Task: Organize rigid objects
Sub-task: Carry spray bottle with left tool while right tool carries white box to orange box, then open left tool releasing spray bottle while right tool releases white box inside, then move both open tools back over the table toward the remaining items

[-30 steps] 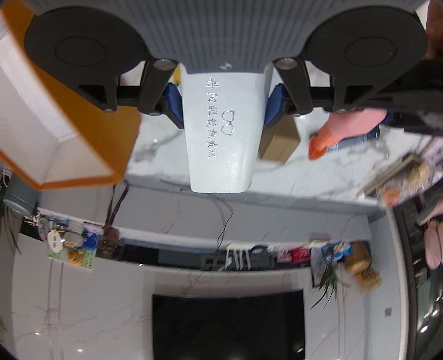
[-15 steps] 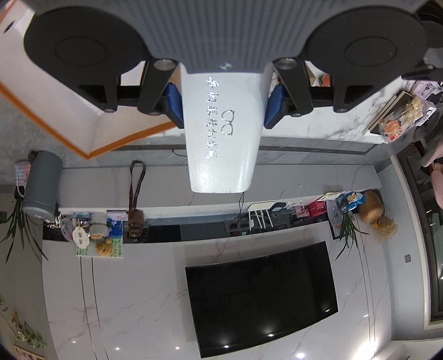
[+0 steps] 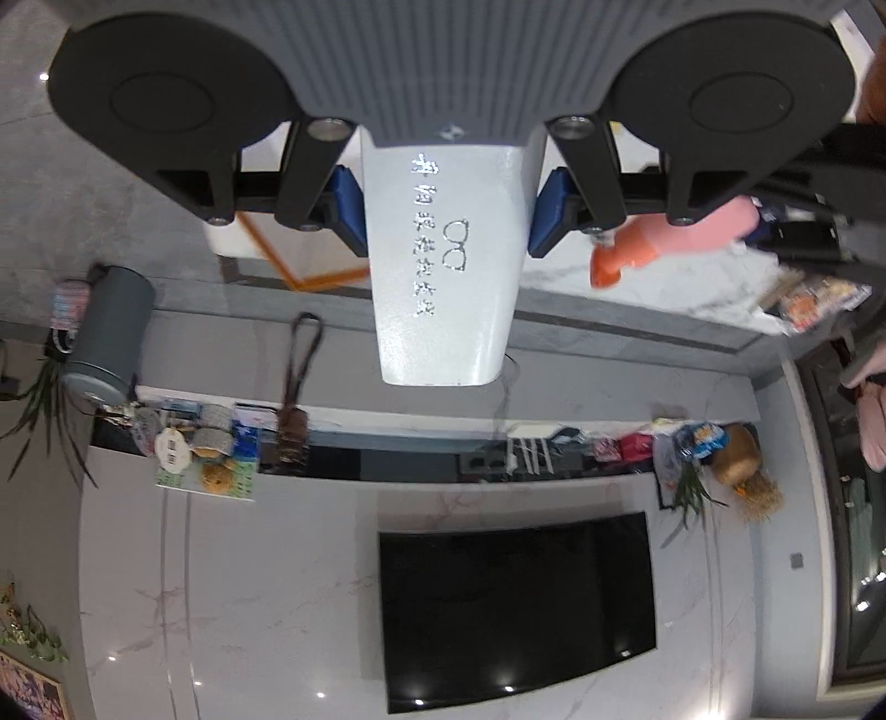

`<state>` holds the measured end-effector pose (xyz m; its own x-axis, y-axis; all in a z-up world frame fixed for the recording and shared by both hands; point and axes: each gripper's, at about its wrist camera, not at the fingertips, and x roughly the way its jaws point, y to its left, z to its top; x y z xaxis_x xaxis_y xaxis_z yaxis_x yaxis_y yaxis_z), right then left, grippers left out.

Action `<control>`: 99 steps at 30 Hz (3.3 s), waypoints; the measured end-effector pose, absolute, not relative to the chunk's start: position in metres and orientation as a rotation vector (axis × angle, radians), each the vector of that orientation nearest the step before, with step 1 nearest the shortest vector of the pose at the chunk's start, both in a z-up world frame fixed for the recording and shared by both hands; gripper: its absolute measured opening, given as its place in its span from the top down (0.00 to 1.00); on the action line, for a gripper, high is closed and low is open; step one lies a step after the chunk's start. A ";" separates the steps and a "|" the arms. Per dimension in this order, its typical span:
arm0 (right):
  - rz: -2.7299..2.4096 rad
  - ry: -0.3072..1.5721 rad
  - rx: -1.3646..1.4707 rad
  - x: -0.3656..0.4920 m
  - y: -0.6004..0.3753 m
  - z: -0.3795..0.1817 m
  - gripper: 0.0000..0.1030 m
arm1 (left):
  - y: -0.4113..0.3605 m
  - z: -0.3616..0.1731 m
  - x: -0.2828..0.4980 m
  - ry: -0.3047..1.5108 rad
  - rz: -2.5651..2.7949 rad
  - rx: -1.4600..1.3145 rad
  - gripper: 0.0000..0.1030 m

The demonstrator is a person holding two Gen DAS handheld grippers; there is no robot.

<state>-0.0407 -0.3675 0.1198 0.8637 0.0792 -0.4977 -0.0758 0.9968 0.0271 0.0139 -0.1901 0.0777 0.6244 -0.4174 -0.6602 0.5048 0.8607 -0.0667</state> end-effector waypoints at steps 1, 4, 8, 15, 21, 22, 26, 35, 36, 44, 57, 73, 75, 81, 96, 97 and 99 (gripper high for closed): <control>0.068 0.530 0.005 -0.041 -0.374 0.118 0.42 | -0.198 0.078 0.015 0.734 -0.548 0.119 0.54; 0.027 0.552 0.018 -0.039 -0.391 0.112 0.42 | -0.224 0.079 0.020 0.754 -0.580 0.116 0.54; -0.010 0.579 0.065 -0.032 -0.411 0.099 0.42 | -0.253 0.075 0.025 0.777 -0.591 0.130 0.54; -0.066 0.651 0.063 -0.019 -0.425 0.078 0.42 | -0.273 0.060 0.040 0.850 -0.572 0.092 0.54; -0.083 0.726 0.038 -0.009 -0.435 0.059 0.42 | -0.280 0.046 0.054 0.921 -0.536 0.043 0.54; -0.079 0.738 0.038 -0.007 -0.437 0.057 0.42 | -0.281 0.044 0.057 0.933 -0.530 0.037 0.54; -0.032 0.773 0.001 -0.003 -0.436 0.046 0.42 | -0.284 0.036 0.062 0.967 -0.498 0.013 0.54; 0.037 0.823 -0.194 0.001 -0.413 0.028 0.42 | -0.298 0.021 0.066 1.007 -0.457 0.066 0.54; 0.034 0.825 -0.208 0.002 -0.413 0.027 0.42 | -0.299 0.019 0.067 1.010 -0.453 0.074 0.54; -0.003 0.846 -0.284 0.009 -0.414 0.016 0.42 | -0.314 0.011 0.071 1.042 -0.429 0.131 0.54; -0.094 0.877 -0.400 0.018 -0.415 0.002 0.42 | -0.324 -0.003 0.076 1.098 -0.411 0.136 0.54; -0.165 0.852 -0.351 0.020 -0.422 0.007 0.36 | -0.321 0.002 0.074 1.074 -0.408 0.142 0.54; -0.164 0.844 -0.335 0.020 -0.423 0.009 0.35 | -0.320 0.003 0.075 1.074 -0.407 0.142 0.54; -0.153 0.835 -0.321 0.019 -0.421 0.010 0.35 | -0.319 0.004 0.075 1.076 -0.406 0.145 0.54; -0.127 0.796 -0.288 0.016 -0.415 0.022 0.35 | -0.303 0.021 0.073 1.036 -0.413 0.133 0.54; -0.126 0.792 -0.288 0.015 -0.414 0.023 0.35 | -0.301 0.024 0.073 1.032 -0.412 0.129 0.54; -0.126 0.784 -0.292 0.014 -0.411 0.026 0.35 | -0.294 0.029 0.073 1.025 -0.408 0.121 0.54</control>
<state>0.0135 -0.4109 0.0264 0.7032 -0.2194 -0.6763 0.0040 0.9524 -0.3048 0.0730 -0.2945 0.0288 0.4510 -0.2735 -0.8496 0.3849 0.9184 -0.0913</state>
